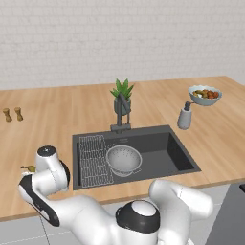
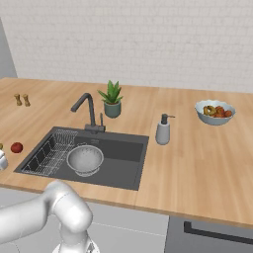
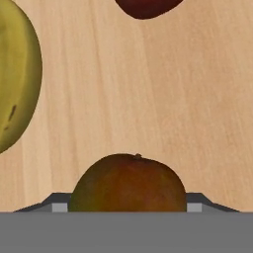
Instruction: Put the colander in the sink, put the banana, apple, mango in the colander, and turn on the sink faucet and pour water over the colander.
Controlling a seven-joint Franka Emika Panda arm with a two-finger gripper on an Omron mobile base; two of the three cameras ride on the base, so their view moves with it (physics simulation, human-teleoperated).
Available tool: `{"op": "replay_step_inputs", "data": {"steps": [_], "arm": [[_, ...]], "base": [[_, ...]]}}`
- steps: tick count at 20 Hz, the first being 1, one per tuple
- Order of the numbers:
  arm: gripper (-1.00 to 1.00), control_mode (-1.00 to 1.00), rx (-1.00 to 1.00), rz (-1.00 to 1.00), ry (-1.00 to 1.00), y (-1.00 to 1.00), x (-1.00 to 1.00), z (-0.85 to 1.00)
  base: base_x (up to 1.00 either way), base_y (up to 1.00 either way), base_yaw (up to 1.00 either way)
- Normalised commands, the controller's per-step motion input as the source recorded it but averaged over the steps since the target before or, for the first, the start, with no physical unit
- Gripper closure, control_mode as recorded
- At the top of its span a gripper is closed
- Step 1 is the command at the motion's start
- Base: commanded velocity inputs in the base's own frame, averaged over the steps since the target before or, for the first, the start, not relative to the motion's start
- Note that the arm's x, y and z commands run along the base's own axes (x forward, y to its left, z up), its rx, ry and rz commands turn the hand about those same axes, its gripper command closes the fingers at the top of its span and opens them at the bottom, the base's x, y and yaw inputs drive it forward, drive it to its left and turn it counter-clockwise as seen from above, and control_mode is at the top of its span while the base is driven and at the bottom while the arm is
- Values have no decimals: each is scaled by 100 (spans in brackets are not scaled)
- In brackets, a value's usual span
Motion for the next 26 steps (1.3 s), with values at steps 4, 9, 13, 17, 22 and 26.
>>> {"op": "replay_step_inputs", "data": {"steps": [4,9,13,17,22,26], "arm": [[100,-100,0,0,0,0,0,0],[100,-100,0,4,0,-22,0,0],[100,-100,1,1,-1,-60,-4,19],[100,-100,0,5,0,-85,-26,28],[100,-100,0,5,0,-90,-34,21],[100,-100,0,9,-1,-99,-32,2]], "base": [[0,0,0],[0,0,0],[0,0,0],[0,0,0],[0,0,0],[0,0,0]]}}
